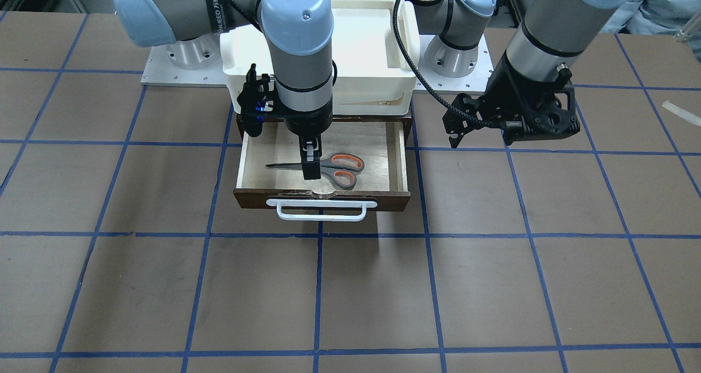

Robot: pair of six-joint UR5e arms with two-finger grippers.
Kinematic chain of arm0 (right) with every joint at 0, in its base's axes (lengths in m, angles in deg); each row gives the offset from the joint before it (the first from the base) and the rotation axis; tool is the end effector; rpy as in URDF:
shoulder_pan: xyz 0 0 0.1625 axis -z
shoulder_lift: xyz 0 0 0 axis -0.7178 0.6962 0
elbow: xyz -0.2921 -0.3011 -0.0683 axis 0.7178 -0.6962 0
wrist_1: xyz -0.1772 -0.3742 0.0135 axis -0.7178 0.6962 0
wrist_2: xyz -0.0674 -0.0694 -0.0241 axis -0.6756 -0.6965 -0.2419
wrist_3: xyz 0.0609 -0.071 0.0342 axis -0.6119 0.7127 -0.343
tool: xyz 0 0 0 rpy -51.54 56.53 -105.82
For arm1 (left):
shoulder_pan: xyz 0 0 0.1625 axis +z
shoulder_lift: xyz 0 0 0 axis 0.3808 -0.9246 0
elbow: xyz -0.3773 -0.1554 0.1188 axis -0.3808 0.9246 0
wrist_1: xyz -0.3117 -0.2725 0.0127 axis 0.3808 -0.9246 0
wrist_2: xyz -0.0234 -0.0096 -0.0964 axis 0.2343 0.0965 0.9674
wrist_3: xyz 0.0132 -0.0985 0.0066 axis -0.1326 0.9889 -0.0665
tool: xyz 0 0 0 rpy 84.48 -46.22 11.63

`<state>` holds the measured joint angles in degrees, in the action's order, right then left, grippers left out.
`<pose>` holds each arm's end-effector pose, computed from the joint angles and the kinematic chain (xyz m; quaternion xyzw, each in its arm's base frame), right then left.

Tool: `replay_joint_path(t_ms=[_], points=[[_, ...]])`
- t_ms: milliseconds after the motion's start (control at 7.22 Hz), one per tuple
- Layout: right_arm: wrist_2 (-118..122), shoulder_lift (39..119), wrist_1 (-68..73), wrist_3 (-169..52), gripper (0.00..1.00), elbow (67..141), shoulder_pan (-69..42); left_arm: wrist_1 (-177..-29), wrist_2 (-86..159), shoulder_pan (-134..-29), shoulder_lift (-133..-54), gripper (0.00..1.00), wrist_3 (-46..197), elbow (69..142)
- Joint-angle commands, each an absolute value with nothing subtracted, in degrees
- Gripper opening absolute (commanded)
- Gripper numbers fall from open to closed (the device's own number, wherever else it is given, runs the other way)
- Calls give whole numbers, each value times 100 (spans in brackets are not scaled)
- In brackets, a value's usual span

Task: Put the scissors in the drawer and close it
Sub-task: 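Raise the right gripper away while the left arm reaches over the drawer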

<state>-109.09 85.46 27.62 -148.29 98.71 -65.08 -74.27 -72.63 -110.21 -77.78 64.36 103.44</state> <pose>0.3368 -0.4989 0.3997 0.6758 0.7370 0.0111 0.0092 -0.1171 -0.5256 0.4655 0.0523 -0.9985 -0.0017 0.0188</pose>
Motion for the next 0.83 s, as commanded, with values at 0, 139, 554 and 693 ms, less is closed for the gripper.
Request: replay_joint_path(t_ms=[0,139,554,693], points=[[-10965,8938,2365,-13117,89,9841,-5788,-7069,-7267,-11272,-8245,100,6475,10061],[-10982,9132,2223,-12062,91,9842,-5453,-7042,-7258,-11430,-8534,100,6763,9772],[-11255,9633,2126,-8784,99,9894,-5098,-6194,-7249,-12132,-9264,100,7806,9496],[-11290,9748,2143,-7477,100,9903,-5063,-6033,-7258,-12326,-9450,100,8064,9479]])
